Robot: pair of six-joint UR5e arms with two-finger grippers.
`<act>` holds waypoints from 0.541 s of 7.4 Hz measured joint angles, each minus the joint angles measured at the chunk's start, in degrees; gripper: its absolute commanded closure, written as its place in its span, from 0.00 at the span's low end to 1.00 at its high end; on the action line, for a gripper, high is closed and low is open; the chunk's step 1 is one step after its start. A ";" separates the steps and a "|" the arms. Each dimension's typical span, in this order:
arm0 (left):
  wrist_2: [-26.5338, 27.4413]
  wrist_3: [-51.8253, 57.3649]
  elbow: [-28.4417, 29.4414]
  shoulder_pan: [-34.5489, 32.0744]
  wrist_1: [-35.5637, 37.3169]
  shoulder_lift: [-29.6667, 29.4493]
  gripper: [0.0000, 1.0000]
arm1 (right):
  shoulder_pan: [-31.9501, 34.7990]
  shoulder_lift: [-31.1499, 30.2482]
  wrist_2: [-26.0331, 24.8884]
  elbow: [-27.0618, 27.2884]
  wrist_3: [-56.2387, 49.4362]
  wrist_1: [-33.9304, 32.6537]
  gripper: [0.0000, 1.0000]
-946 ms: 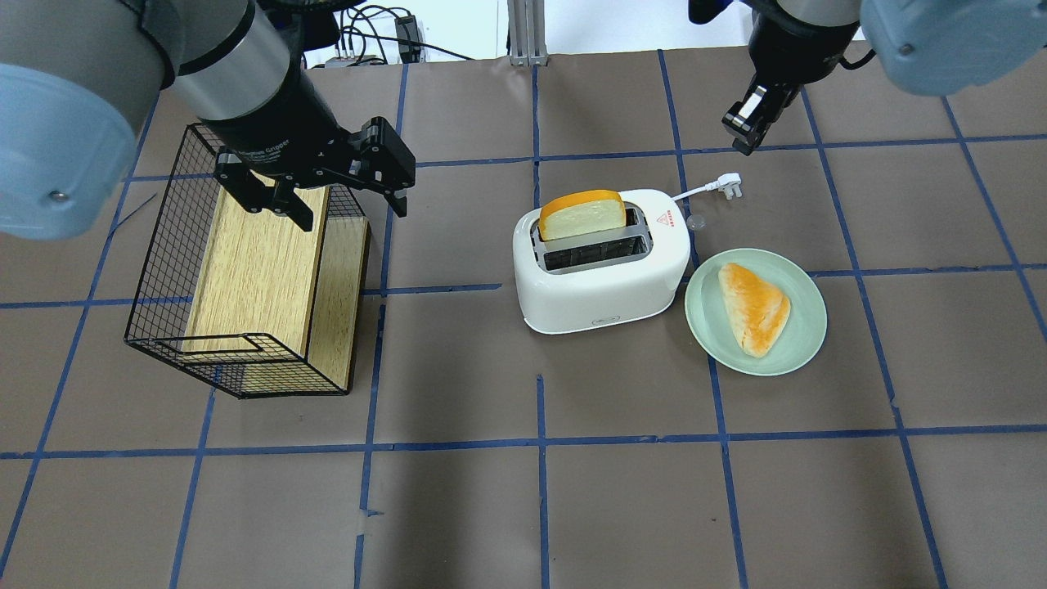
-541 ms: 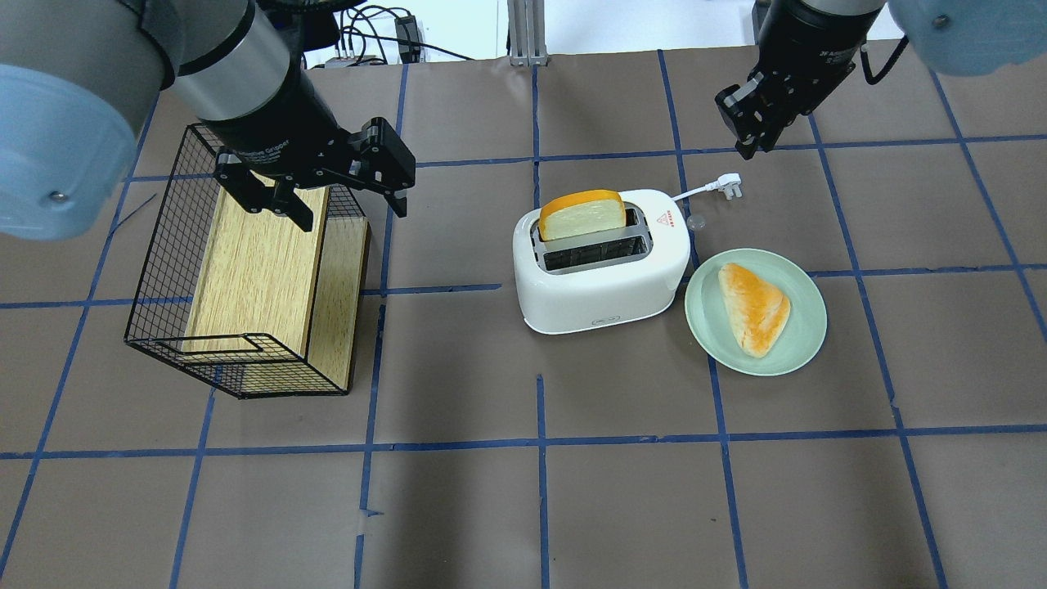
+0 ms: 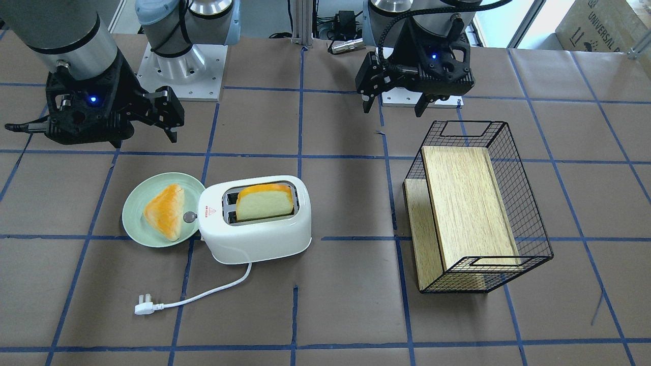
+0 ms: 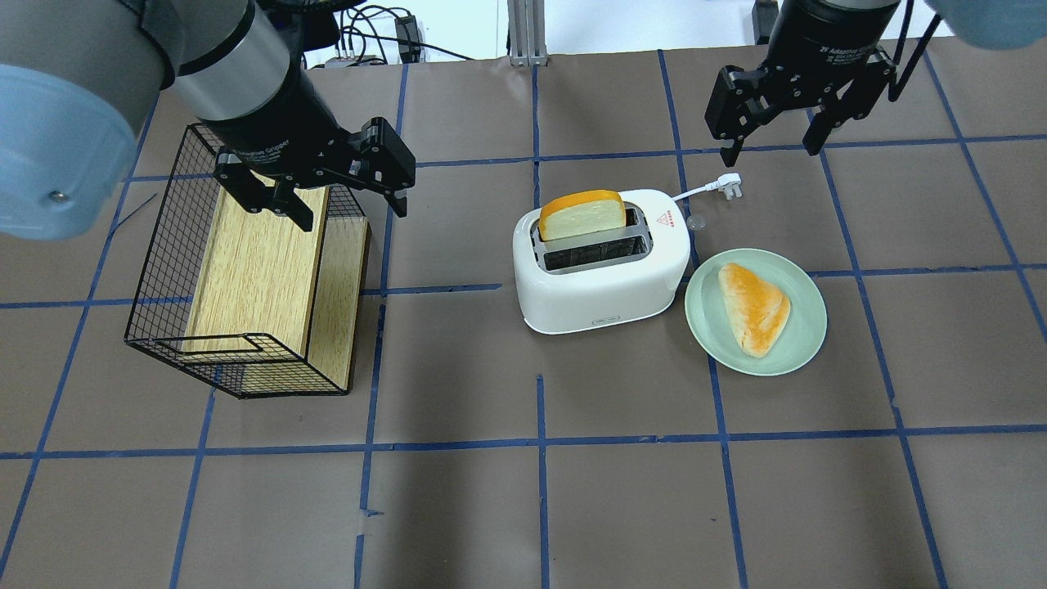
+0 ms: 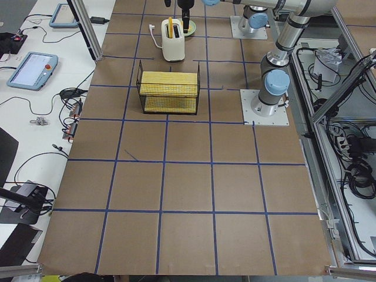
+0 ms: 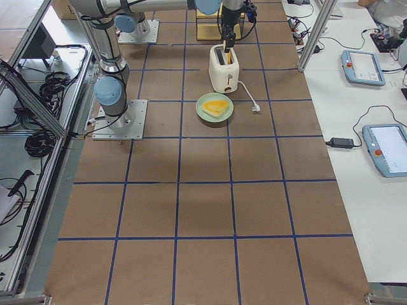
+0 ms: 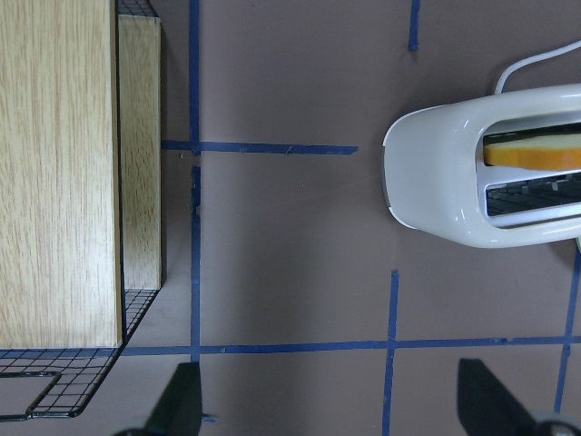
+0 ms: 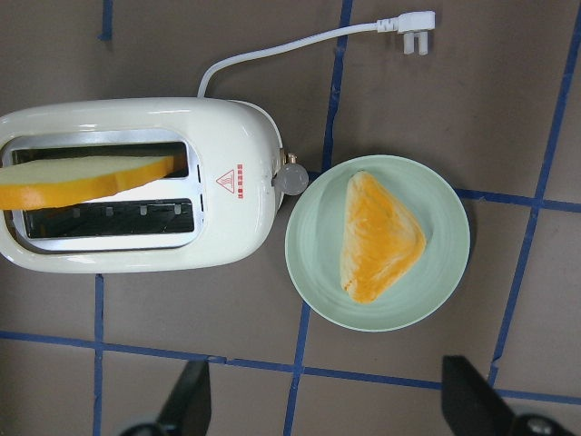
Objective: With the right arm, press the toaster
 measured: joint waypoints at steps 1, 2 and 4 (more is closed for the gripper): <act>0.00 0.00 0.00 0.00 0.00 0.00 0.00 | 0.00 0.04 0.28 -0.08 -0.02 -0.19 0.09; 0.00 0.00 0.00 0.00 0.00 0.00 0.00 | 0.01 0.01 0.53 -0.03 -0.24 -0.49 0.09; 0.00 0.00 0.00 0.00 0.00 0.00 0.00 | -0.03 -0.02 0.70 0.03 -0.61 -0.68 0.07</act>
